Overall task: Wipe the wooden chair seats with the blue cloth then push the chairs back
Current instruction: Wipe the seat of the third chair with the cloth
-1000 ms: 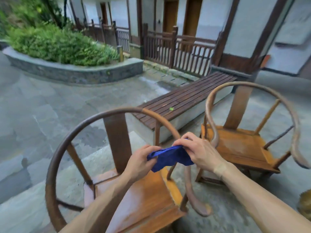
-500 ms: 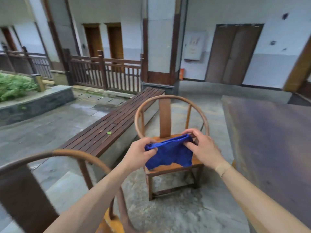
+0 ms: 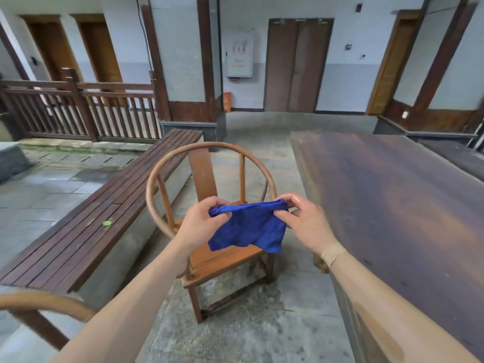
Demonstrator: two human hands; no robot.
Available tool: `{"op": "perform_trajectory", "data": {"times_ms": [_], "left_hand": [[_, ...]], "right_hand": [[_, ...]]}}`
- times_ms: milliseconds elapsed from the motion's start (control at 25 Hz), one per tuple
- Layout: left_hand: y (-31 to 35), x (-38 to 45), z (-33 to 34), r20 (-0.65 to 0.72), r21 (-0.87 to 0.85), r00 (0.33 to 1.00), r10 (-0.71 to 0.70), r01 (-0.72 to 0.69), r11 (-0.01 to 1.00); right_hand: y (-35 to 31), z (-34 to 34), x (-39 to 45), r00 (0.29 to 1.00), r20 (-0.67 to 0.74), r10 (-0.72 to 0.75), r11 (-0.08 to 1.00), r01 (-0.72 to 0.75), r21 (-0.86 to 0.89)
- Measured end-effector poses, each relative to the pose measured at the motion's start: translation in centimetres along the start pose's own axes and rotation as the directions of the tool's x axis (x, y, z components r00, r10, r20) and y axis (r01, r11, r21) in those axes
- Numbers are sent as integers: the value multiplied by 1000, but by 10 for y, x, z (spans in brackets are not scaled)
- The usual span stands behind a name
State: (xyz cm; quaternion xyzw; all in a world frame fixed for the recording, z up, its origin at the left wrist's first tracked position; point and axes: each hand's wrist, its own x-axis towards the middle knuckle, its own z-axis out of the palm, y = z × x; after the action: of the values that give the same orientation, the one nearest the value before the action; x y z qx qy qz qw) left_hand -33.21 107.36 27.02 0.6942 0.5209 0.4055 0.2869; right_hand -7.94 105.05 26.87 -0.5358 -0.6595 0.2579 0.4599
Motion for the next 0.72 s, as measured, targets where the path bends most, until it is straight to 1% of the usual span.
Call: {"op": "perform_trajectory", "data": {"times_ms": [120,280,440,720], "left_hand": [[-21,43,3,3,-14,1000,3,-3,1000],[-53,108,0,1,-65,1000,-6,6,998],[-91,172,-7,-48,-81,998,-39,35,996],[-123,229,-6,-63,-122,991,-120,112,986]], "right_hand": [[18,13,40,999,-21,34,999,-34,8],[35,38,110,999,-26,31,999,-32,-40],[51,70,182,998,7,54,997,-54,-49],[78,92,258,997,69,46,999,-45,-20]]}}
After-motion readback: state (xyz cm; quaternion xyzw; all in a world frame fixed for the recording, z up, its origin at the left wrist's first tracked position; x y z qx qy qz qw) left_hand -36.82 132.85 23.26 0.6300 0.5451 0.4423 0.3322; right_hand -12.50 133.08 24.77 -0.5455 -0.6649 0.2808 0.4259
